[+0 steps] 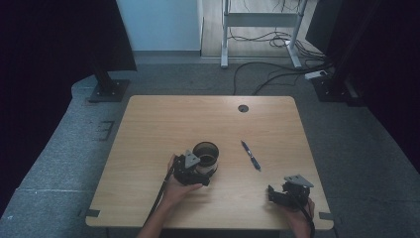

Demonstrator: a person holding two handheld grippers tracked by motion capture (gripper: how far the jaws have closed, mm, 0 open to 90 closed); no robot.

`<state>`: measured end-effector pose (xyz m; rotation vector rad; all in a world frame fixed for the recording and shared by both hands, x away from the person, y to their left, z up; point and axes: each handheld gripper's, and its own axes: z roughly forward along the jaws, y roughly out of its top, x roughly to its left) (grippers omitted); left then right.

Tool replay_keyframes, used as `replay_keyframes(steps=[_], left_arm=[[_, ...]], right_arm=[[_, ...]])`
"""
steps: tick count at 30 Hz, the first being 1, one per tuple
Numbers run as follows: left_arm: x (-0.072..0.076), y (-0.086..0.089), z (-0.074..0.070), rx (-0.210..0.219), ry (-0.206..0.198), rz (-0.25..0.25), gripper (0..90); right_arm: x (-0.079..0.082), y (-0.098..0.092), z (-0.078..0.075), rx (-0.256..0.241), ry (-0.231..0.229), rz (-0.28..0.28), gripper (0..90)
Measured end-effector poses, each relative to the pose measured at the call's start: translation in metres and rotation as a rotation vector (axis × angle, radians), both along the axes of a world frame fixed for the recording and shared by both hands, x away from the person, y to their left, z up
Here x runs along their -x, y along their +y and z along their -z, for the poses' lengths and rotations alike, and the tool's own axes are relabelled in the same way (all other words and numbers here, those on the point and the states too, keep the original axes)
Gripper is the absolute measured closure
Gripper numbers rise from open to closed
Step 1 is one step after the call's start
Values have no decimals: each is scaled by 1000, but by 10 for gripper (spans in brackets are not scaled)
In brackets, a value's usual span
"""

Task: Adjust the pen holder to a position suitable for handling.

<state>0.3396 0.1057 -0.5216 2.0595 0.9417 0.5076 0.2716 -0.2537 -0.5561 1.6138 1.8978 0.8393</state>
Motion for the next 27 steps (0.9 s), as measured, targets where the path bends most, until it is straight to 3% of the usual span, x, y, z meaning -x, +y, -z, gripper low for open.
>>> replay_keyframes(steps=[3,12,27], left_arm=[[3,3,1,-17,-5,-7,9],[15,19,4,-13,1,-18,30],[33,63,15,16,22,-80,70]], right_arm=[[0,0,0,0,0,0,74],[0,0,0,0,0,0,75],[0,0,0,0,-1,1,76]])
